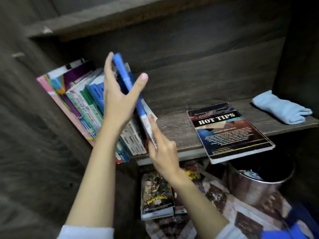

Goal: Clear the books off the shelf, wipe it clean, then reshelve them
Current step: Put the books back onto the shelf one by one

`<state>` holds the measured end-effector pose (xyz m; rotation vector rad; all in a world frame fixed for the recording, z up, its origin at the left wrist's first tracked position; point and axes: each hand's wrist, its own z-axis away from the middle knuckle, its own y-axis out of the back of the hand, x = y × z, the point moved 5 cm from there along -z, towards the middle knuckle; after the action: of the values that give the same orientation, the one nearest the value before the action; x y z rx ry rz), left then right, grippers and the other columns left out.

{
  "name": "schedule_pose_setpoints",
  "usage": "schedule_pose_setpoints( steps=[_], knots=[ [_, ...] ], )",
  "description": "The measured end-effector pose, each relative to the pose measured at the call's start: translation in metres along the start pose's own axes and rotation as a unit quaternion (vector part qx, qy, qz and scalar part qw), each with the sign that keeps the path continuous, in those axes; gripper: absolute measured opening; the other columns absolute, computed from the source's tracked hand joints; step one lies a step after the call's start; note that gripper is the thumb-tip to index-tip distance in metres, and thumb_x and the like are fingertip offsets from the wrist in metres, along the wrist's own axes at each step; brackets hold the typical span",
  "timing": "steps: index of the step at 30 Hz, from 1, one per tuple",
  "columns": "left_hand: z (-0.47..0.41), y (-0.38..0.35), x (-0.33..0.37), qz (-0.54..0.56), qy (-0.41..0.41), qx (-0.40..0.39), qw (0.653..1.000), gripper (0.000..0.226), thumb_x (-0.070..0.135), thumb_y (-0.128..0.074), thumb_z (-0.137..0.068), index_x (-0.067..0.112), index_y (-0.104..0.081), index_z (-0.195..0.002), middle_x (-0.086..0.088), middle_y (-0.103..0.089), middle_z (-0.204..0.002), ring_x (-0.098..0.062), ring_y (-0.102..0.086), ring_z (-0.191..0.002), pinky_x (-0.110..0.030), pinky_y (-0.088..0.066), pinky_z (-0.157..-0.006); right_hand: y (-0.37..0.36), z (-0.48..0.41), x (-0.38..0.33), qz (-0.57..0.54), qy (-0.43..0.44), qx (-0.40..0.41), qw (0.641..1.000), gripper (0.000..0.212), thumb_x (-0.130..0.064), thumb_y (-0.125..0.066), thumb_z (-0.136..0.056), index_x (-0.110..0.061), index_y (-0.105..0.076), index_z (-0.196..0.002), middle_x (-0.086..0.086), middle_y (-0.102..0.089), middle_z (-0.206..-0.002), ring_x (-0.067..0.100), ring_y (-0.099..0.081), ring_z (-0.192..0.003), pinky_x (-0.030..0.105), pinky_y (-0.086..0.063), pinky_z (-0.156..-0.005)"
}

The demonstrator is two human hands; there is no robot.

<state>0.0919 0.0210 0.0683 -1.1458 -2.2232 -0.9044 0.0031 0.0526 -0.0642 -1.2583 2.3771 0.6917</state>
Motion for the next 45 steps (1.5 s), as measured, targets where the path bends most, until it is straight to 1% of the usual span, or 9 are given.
schedule_pose_setpoints(
  steps=[5,9,17,23,26,29,35,40,45],
  knots=[
    [0.011,0.014,-0.010,-0.138,0.005,-0.034,0.990,0.068,0.014,-0.056,-0.087,0.022,-0.020,-0.144,0.004,-0.061,-0.091,-0.004,-0.058,-0.078,-0.012,-0.045,-0.078,-0.029,0.018,0.013,0.004,-0.025,-0.087,0.996,0.082,-0.004,-0.046,-0.079,-0.038,-0.013,-0.145,0.008,-0.062,-0.126,0.032,-0.066,-0.078,0.037,-0.052,-0.065],
    [0.029,0.011,-0.017,-0.265,-0.067,0.002,0.962,0.073,0.018,-0.059,-0.081,0.016,-0.023,-0.144,-0.004,-0.043,-0.143,-0.023,-0.034,-0.135,-0.052,-0.011,-0.116,-0.051,0.023,0.029,-0.040,-0.112,-0.230,0.966,0.090,-0.007,-0.049,-0.088,-0.051,0.005,-0.144,-0.006,-0.026,-0.156,0.044,-0.058,-0.107,0.051,-0.049,-0.087],
    [0.019,0.029,-0.023,-0.397,-0.078,0.008,0.914,0.079,0.038,-0.066,-0.073,0.014,-0.031,-0.140,0.008,-0.030,-0.151,-0.017,-0.003,-0.146,-0.059,0.018,-0.105,-0.062,0.009,0.045,-0.025,-0.119,-0.288,0.950,0.093,-0.003,-0.054,-0.085,-0.051,0.001,-0.142,-0.008,-0.017,-0.158,0.044,-0.053,-0.116,0.051,-0.047,-0.092],
    [0.013,0.034,-0.022,-0.370,-0.113,-0.006,0.922,0.086,0.048,-0.070,-0.076,0.016,-0.028,-0.144,0.003,-0.026,-0.153,-0.016,-0.012,-0.145,-0.010,0.029,-0.093,-0.066,0.009,0.072,-0.068,-0.171,-0.354,0.917,0.088,-0.026,-0.065,-0.086,-0.044,-0.005,-0.147,-0.013,-0.016,-0.157,0.025,-0.037,-0.136,0.038,-0.035,-0.106],
    [0.010,0.035,-0.026,-0.375,-0.116,-0.014,0.919,0.088,0.048,-0.071,-0.075,0.020,-0.027,-0.145,0.003,-0.025,-0.153,-0.015,-0.012,-0.144,-0.018,0.026,-0.100,-0.069,0.015,0.082,-0.122,-0.188,-0.433,0.873,0.115,-0.017,-0.080,-0.070,-0.050,0.001,-0.145,-0.014,-0.006,-0.159,0.009,-0.014,-0.144,0.031,-0.022,-0.115],
    [0.007,0.037,-0.032,-0.393,-0.098,-0.020,0.914,0.096,0.054,-0.070,-0.072,0.026,-0.018,-0.149,0.002,-0.025,-0.153,-0.016,-0.014,-0.143,-0.049,0.013,-0.110,-0.073,0.016,0.088,-0.178,-0.228,-0.422,0.859,0.119,-0.010,-0.084,-0.063,-0.053,-0.009,-0.144,-0.009,-0.012,-0.158,0.011,-0.016,-0.144,0.036,-0.021,-0.117],
    [0.008,0.036,-0.035,-0.371,-0.125,0.009,0.920,0.086,0.054,-0.069,-0.074,0.026,-0.029,-0.145,0.001,-0.030,-0.151,-0.018,-0.019,-0.142,-0.024,0.025,-0.103,-0.071,0.018,0.094,-0.140,-0.284,-0.346,0.883,0.083,-0.005,-0.083,-0.065,-0.020,-0.040,-0.134,0.009,-0.051,-0.134,0.020,-0.053,-0.117,0.020,-0.039,-0.098],
    [0.004,0.035,-0.044,-0.417,-0.110,-0.006,0.902,0.089,0.056,-0.067,-0.074,0.027,-0.026,-0.146,0.003,-0.026,-0.151,-0.018,-0.018,-0.142,-0.056,0.010,-0.109,-0.071,0.016,0.091,-0.116,-0.270,-0.329,0.897,0.082,-0.004,-0.082,-0.066,-0.015,-0.043,-0.137,0.014,-0.059,-0.127,0.013,-0.055,-0.101,0.010,-0.037,-0.089],
    [0.001,0.033,-0.045,-0.455,-0.099,-0.022,0.885,0.092,0.051,-0.070,-0.072,0.028,-0.022,-0.147,0.002,-0.024,-0.150,-0.022,-0.019,-0.140,-0.065,0.004,-0.108,-0.073,0.017,0.091,-0.081,-0.268,-0.316,0.906,0.085,-0.012,-0.083,-0.067,-0.020,-0.042,-0.141,0.009,-0.061,-0.127,0.018,-0.061,-0.107,0.031,-0.045,-0.101]
  ],
)
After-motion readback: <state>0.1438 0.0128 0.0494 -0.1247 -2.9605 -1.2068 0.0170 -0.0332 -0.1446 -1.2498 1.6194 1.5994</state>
